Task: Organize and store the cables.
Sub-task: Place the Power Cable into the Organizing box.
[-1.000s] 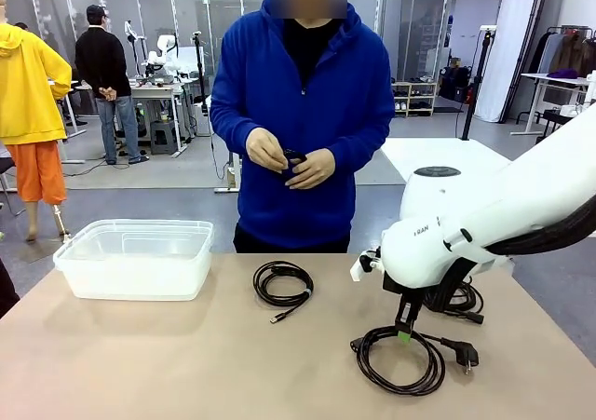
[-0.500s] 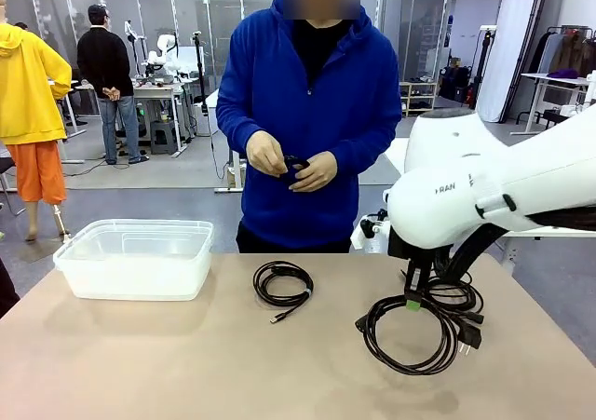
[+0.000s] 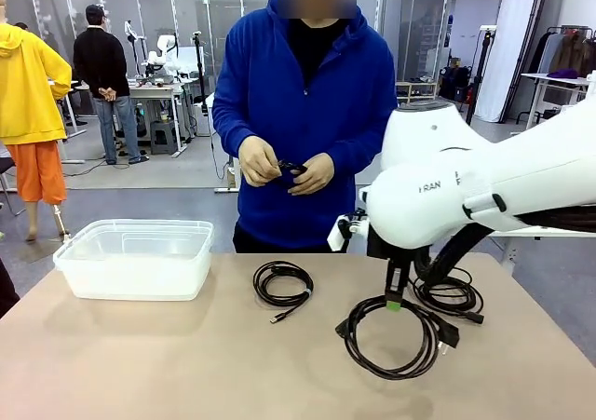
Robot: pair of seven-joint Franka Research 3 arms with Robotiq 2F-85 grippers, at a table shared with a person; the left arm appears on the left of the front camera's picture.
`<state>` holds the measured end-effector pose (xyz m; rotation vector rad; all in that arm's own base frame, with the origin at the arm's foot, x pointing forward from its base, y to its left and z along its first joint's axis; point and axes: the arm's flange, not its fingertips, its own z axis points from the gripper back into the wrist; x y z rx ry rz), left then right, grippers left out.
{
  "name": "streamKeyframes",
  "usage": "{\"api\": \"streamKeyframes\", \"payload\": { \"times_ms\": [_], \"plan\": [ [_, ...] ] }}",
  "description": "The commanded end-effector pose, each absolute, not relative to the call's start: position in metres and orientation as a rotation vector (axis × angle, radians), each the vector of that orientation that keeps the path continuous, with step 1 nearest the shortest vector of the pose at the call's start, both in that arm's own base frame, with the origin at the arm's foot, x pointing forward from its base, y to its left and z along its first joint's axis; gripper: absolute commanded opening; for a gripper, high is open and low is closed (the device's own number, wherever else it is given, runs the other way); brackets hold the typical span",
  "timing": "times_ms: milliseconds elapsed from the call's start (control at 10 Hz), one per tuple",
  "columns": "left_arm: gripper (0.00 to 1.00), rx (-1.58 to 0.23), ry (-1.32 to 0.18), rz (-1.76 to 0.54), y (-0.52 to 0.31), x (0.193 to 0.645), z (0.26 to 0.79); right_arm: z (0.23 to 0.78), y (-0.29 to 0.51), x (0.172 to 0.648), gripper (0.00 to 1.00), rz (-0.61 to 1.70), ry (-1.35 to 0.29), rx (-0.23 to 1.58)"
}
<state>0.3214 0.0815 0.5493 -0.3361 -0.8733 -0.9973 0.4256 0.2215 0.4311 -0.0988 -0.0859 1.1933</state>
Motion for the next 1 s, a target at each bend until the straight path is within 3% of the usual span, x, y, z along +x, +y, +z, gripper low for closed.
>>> {"api": "streamKeyframes", "payload": {
  "times_ms": [0,500,900],
  "plan": [
    [1.00,-0.351,-0.879,-1.015,0.083,0.323,0.550,0.438,0.260,0.437,0.00,1.196,-0.059,-0.104],
    [1.00,-0.351,-0.879,-1.015,0.083,0.323,0.550,0.423,0.410,0.439,0.00,1.352,0.024,-0.022],
    [1.00,-0.351,-0.879,-1.015,0.083,0.323,0.550,0.394,0.451,0.429,0.00,1.364,0.040,-0.049]
  ]
}}
